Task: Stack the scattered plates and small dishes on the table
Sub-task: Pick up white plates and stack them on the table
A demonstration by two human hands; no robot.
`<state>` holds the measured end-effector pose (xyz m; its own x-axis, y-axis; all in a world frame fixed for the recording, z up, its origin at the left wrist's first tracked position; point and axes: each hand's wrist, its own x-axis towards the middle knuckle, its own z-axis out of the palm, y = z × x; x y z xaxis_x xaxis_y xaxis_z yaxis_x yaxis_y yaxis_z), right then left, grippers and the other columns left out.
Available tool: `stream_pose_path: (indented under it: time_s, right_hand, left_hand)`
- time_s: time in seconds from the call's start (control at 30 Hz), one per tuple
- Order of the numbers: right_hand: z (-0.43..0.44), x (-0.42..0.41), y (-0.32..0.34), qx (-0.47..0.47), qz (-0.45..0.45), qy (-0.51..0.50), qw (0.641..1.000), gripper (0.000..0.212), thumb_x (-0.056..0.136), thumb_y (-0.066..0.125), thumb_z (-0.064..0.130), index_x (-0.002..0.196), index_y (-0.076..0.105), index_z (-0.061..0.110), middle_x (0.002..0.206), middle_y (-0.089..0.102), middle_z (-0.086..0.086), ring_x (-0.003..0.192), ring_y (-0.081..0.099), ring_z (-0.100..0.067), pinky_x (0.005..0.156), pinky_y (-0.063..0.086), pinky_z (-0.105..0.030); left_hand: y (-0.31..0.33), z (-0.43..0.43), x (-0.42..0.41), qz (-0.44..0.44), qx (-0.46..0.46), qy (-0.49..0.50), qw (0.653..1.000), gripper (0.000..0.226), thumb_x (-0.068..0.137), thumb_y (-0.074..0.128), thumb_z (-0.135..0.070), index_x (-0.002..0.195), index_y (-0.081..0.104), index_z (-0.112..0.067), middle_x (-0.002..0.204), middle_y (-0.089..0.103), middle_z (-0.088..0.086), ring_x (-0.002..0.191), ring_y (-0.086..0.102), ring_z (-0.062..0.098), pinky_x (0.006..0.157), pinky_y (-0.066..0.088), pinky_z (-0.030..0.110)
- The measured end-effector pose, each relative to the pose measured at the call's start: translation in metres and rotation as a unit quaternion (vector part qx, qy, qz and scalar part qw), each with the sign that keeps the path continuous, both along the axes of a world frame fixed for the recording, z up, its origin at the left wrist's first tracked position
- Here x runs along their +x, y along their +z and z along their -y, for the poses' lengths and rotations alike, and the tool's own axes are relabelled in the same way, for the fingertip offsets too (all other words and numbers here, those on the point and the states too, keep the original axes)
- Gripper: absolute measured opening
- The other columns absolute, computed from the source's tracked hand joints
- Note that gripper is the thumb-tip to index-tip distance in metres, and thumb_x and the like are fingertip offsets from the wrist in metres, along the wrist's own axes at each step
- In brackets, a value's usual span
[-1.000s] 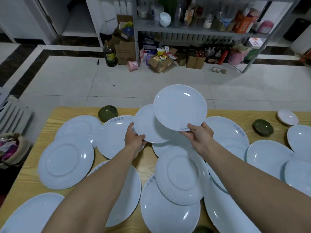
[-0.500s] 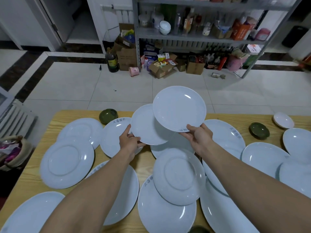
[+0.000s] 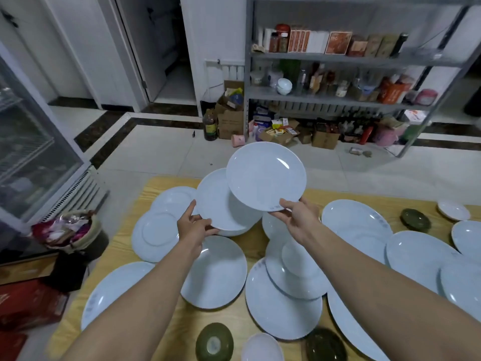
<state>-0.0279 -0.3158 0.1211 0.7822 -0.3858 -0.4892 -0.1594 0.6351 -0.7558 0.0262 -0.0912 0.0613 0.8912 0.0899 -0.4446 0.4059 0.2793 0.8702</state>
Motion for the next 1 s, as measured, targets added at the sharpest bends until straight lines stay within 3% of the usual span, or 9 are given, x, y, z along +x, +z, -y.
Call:
stream_pose_path:
  time_s: [0.07,0.23,0.37,0.47,0.63,0.8,0.9,1.0]
  right_hand:
    - [-0.026,-0.011,0.007,-0.007,0.005,0.004,1.0,0.05,0.089,0.056,-0.017,0.136,0.051,0.0,0.128,0.061,-0.019,0.094,0.066,-0.034,0.068,0.059,-0.043]
    - [-0.103,-0.05,0.008,-0.031,0.009,0.001,0.999,0.053,0.085,0.062,-0.016,0.135,0.054,0.001,0.125,0.063,-0.02,0.098,0.068,-0.036,0.06,0.061,-0.037]
    - [-0.167,-0.085,0.001,-0.023,0.004,-0.004,1.0,0.049,0.085,0.063,-0.017,0.13,0.057,0.001,0.124,0.064,-0.02,0.098,0.069,-0.037,0.059,0.061,-0.038]
    - [-0.207,-0.108,-0.006,-0.013,-0.008,0.002,1.0,0.06,0.087,0.062,-0.015,0.141,0.048,0.005,0.129,0.062,-0.017,0.102,0.067,-0.037,0.066,0.062,-0.045]
    - [-0.243,-0.132,-0.016,-0.011,-0.022,0.021,0.999,0.065,0.086,0.066,-0.011,0.144,0.043,0.005,0.129,0.062,-0.019,0.102,0.068,-0.039,0.07,0.062,-0.047]
    - [-0.26,-0.146,-0.03,-0.015,-0.05,0.034,0.998,0.06,0.085,0.068,-0.011,0.139,0.047,0.003,0.122,0.065,-0.019,0.088,0.072,-0.033,0.069,0.063,-0.046]
    - [-0.266,-0.152,-0.041,-0.025,-0.073,0.036,0.996,0.06,0.084,0.068,-0.011,0.139,0.049,0.003,0.12,0.066,-0.019,0.091,0.072,-0.033,0.068,0.063,-0.041]
    - [-0.269,-0.156,-0.051,-0.022,-0.086,0.046,0.995,0.054,0.086,0.066,-0.011,0.136,0.051,0.004,0.122,0.065,-0.018,0.093,0.071,-0.032,0.063,0.063,-0.037]
  left_hand:
    - [0.008,-0.031,-0.015,0.009,-0.012,0.009,1.0,0.083,0.082,0.056,0.022,0.15,0.039,-0.022,0.114,0.062,0.014,0.094,0.069,0.042,0.072,0.061,0.049]
    - [0.02,-0.118,-0.062,0.031,-0.013,0.019,0.999,0.079,0.084,0.055,0.022,0.149,0.04,-0.019,0.104,0.059,0.011,0.088,0.068,0.035,0.058,0.061,0.034]
    - [0.014,-0.194,-0.103,0.03,-0.004,0.014,0.999,0.08,0.084,0.055,0.022,0.15,0.037,-0.019,0.117,0.062,0.02,0.094,0.068,0.038,0.059,0.061,0.038]
    - [0.005,-0.238,-0.125,0.016,0.011,0.023,1.0,0.081,0.084,0.055,0.022,0.151,0.037,-0.02,0.116,0.06,0.02,0.093,0.068,0.036,0.06,0.062,0.039]
    - [-0.009,-0.28,-0.152,-0.006,0.015,0.042,0.999,0.081,0.084,0.053,0.024,0.151,0.037,-0.019,0.106,0.057,0.014,0.094,0.065,0.035,0.06,0.062,0.039]
    - [-0.03,-0.294,-0.17,-0.031,0.031,0.053,0.998,0.077,0.087,0.051,0.023,0.151,0.035,-0.018,0.109,0.056,0.014,0.099,0.063,0.038,0.056,0.061,0.035]
    - [-0.044,-0.297,-0.172,-0.047,0.039,0.046,0.997,0.075,0.089,0.052,0.021,0.151,0.036,-0.019,0.118,0.058,0.016,0.101,0.064,0.037,0.061,0.062,0.038]
    - [-0.058,-0.297,-0.17,-0.059,0.049,0.035,0.996,0.072,0.089,0.054,0.018,0.149,0.039,-0.02,0.127,0.058,0.017,0.11,0.062,0.037,0.077,0.06,0.049]
